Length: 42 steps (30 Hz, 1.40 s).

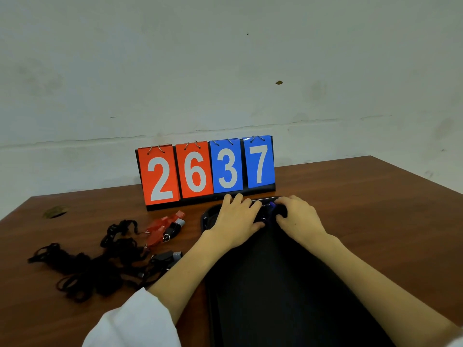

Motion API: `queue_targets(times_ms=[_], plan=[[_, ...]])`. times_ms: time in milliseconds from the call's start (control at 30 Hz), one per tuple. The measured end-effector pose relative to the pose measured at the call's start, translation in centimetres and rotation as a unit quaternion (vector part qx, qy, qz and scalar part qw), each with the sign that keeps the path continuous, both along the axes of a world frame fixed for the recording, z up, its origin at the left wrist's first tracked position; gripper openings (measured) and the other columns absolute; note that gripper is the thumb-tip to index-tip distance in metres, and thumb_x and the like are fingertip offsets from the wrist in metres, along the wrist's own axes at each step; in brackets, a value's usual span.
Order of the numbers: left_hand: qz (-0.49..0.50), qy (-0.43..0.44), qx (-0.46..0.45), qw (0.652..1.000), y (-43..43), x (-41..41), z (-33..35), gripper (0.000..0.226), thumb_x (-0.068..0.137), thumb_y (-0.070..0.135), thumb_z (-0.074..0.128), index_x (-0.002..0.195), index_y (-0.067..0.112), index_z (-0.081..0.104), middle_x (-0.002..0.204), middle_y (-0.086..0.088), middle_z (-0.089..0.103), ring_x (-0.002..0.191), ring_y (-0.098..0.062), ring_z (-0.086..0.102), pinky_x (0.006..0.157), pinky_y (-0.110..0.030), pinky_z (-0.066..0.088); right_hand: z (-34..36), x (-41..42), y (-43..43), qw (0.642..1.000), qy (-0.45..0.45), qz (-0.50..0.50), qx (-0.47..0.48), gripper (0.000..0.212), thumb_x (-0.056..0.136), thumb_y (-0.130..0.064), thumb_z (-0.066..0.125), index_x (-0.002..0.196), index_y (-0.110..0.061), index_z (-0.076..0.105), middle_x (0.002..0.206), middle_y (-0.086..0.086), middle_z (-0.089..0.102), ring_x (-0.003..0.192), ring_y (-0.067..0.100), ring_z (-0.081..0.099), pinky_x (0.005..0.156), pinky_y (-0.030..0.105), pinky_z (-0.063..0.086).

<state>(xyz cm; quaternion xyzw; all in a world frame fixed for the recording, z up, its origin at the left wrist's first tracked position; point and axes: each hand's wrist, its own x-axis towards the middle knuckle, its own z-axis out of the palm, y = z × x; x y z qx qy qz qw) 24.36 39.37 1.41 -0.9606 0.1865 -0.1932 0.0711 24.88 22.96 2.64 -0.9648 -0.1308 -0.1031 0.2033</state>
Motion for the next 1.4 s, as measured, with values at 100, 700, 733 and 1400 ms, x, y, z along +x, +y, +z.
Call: queue_targets(times_ms=[100,700,733,1400], plan=[[-0.002,-0.001,-0.004,1.000,0.2,0.2,0.0,0.044,0.092,0.044,0.048,0.127,0.019,0.043,0.128,-0.004,0.054,0.119,-0.023,0.046,0.103,-0.040,0.033,-0.3,-0.1,-0.3,0.999,-0.003,-0.026,0.018,0.040,0.088,-0.022,0.057,0.128,-0.020,0.049,0.118,0.002,0.055,0.099,0.016,0.058,0.076,0.023,0.048],[0.059,0.194,-0.245,0.948,14.0,-11.8,4.8,0.008,0.085,0.028,0.064,0.084,0.020,0.063,0.088,0.013,0.050,0.084,-0.003,0.051,0.071,-0.015,0.040,2.1,-7.7,11.9,0.975,-0.070,0.211,0.008,0.023,0.083,-0.040,0.060,0.098,-0.024,0.065,0.100,-0.008,0.061,0.098,0.010,0.050,0.089,0.032,0.046],[0.060,0.193,-0.241,0.949,14.2,-12.4,4.5,0.007,0.084,0.025,0.065,0.083,0.019,0.064,0.086,0.012,0.050,0.079,-0.003,0.050,0.069,-0.014,0.039,2.1,-8.2,12.9,0.973,-0.042,0.226,-0.021,0.027,0.081,-0.045,0.062,0.097,-0.024,0.066,0.097,-0.007,0.061,0.096,0.011,0.051,0.088,0.035,0.047],[0.043,0.170,-0.485,0.857,13.3,-13.7,2.2,0.011,0.093,0.020,0.055,0.098,0.017,0.064,0.083,0.007,0.063,0.073,-0.007,0.059,0.070,-0.020,0.050,5.3,-9.0,10.6,0.623,0.357,0.167,0.676,0.020,0.085,-0.013,0.061,0.105,-0.011,0.061,0.104,0.009,0.068,0.100,0.022,0.064,0.086,0.039,0.053]])
